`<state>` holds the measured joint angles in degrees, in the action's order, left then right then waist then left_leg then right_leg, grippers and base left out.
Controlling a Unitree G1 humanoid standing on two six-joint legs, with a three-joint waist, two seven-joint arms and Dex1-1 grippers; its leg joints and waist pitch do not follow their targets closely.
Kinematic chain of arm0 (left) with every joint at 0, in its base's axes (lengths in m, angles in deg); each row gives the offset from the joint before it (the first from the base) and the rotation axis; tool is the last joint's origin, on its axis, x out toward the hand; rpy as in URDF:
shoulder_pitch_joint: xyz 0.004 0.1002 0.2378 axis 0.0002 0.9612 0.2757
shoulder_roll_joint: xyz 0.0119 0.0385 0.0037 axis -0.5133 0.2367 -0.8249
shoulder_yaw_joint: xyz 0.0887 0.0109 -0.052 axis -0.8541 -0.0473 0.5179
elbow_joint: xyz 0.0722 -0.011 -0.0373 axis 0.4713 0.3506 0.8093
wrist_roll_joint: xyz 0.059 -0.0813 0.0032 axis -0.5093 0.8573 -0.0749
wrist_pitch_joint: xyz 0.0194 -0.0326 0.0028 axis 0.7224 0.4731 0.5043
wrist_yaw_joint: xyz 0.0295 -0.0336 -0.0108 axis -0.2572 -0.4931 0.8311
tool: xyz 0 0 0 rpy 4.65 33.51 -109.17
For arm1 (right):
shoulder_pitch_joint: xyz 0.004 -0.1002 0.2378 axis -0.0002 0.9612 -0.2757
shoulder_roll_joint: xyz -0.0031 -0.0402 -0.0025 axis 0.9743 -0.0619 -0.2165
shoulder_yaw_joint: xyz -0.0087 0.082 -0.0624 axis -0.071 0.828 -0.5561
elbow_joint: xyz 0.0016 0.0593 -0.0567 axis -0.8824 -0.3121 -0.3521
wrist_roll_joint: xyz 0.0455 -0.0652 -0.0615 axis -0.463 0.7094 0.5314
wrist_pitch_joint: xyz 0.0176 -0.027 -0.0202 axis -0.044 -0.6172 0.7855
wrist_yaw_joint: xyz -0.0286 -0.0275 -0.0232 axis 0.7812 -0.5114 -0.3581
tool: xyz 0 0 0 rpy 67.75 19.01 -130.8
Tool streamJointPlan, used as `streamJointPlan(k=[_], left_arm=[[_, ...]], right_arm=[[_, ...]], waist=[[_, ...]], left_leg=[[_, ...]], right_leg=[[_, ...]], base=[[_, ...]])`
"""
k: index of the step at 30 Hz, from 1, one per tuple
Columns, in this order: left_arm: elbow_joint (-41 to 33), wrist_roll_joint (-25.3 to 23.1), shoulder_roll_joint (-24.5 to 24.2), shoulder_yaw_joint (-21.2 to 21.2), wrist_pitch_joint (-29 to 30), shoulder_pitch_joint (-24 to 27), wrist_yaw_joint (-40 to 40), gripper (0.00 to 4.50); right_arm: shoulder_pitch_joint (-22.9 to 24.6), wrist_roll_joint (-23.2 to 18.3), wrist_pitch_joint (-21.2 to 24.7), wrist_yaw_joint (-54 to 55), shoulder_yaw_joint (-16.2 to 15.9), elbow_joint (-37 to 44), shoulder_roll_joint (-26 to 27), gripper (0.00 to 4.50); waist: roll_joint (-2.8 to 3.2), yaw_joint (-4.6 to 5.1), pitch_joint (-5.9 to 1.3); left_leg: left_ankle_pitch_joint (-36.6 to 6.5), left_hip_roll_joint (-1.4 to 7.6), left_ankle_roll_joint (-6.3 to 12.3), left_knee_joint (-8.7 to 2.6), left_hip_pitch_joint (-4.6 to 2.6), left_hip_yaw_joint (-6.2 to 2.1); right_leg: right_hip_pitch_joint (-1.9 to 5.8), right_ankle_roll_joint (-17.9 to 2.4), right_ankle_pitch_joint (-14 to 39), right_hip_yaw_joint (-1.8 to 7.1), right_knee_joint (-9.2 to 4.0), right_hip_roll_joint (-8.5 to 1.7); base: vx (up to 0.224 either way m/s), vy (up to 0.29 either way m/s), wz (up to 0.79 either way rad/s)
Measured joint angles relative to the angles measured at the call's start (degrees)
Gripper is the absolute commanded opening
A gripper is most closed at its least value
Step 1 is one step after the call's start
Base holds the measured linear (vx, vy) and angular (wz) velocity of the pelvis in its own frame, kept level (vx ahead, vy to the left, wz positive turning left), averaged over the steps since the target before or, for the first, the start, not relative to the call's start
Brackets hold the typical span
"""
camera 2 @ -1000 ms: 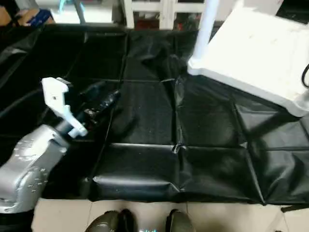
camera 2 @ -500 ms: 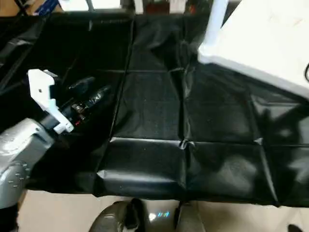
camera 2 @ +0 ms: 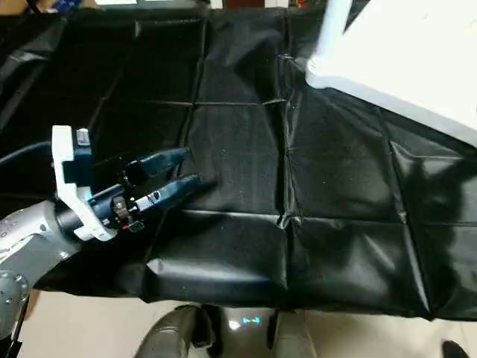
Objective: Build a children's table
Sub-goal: Flip table
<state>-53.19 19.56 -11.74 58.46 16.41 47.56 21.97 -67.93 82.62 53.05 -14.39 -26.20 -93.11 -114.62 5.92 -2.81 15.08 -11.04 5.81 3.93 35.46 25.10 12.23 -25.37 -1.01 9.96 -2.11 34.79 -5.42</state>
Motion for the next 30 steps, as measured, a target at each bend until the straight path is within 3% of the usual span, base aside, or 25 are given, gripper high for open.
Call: streamJointPlan(k=[5, 9, 14, 16, 30], left_arm=[[0.11, -1.07, -0.09, 0.0, -1.07, 0.3, 0.52, 3.14], [1.92, -3.83, 0.47, 0.0, -3.37, 0.3, 2.06, 3.14], [3.5, -5.65, 1.78, 0.26, -5.56, 0.15, 3.66, 3.14], [3.68, -6.29, 2.05, 0.42, -6.52, 0.15, 4.21, 3.14], [5.19, -9.47, 4.63, 0.9, -11.57, 0.38, 7.01, 3.14]], right_arm=[[-1.4, 0.14, 0.12, -2.48, -0.56, -0.16, 0.72, 2.94], [-1.74, 0.06, 0.12, -5.1, -1.26, -0.08, 3.13, 2.62], [-3.04, -0.51, 0.13, -7.61, -1.76, -0.05, 6.99, 2.09], [-3.34, -0.65, 0.13, -8.49, -2.08, 0.03, 8.01, 2.04], [-6.57, -1.69, 0.12, -16.43, -6.37, 4.18, 19.95, 1.84]], waist=[[-0.28, 0.36, 0.17], [-0.79, 0.93, 0.48], [-0.96, 1.14, 0.58], [-1.19, 1.08, 0.57], [-3.49, 3.14, 0.54]], left_leg=[[-0.01, 0.01, 0.02, 0.17, 0.02, 0.08], [0.0, 0.1, 0.02, 0.43, 0.01, 0.08], [0.01, 0.13, 0.05, 0.7, 0.04, 0.14], [0.02, 0.13, 0.08, 0.75, 0.04, 0.17], [0.15, 0.2, 0.32, 0.88, 0.04, 0.53]], right_leg=[[-0.01, 0.0, 0.0, 0.04, 0.13, -0.04], [0.01, -0.04, -0.02, 0.0, 0.33, -0.03], [0.01, -0.24, -0.15, 0.02, 0.44, -0.06], [0.03, -0.26, -0.16, 0.03, 0.47, -0.07], [-0.1, -0.67, -0.4, 0.04, 0.63, -0.2]], base=[[0.0, 0.0, 0.0], [0.0, 0.0, 0.0], [0.0, 0.0, 0.0], [0.0, 0.0, 0.0], [0.0, 0.0, 0.0]])
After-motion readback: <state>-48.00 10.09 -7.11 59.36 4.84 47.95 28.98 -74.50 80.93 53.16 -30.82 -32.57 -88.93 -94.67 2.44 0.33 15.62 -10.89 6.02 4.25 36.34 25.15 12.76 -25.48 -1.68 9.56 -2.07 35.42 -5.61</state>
